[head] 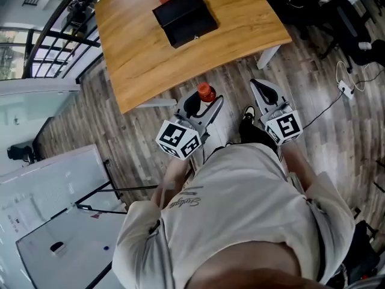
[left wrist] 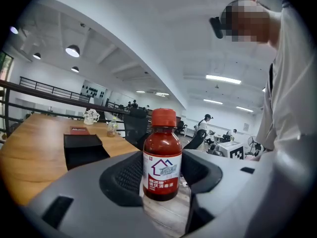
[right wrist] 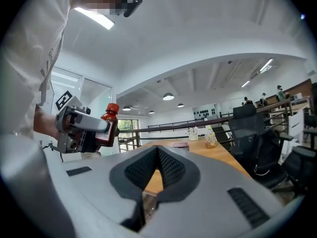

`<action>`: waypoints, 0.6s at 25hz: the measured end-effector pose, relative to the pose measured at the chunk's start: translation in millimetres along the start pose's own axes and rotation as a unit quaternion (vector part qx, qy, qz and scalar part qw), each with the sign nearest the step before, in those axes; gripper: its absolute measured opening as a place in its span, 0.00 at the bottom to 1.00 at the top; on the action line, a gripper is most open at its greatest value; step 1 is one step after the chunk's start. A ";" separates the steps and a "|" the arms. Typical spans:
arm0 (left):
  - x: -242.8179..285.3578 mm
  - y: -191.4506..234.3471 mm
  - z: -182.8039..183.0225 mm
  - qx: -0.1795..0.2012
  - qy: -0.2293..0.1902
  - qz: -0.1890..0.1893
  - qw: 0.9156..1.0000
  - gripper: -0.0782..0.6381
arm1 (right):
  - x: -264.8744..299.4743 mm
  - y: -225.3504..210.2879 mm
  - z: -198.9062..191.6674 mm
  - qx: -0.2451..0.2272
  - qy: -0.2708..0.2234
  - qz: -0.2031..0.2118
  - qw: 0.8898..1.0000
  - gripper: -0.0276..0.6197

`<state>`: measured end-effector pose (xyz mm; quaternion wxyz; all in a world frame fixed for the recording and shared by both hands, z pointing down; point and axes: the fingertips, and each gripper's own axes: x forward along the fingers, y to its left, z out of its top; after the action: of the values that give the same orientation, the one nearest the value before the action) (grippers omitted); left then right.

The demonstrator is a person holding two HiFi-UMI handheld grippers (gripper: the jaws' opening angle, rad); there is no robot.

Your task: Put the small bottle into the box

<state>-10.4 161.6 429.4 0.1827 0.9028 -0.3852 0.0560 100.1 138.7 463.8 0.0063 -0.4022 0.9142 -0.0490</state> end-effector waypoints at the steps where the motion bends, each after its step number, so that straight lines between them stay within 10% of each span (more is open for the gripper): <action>1: 5.8 2.9 6.3 0.005 -0.001 0.002 1.000 0.43 | 4.7 -9.1 5.6 -0.003 -0.005 0.001 1.000 0.03; 15: 41.0 33.4 29.2 -0.015 -0.015 0.077 0.997 0.43 | 38.1 -70.8 -15.6 -0.004 0.038 0.051 0.998 0.04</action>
<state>-6.9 101.7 421.8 0.1854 0.8682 -0.4575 0.0506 125.6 64.5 487.0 -0.0274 -0.3533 0.9332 -0.0600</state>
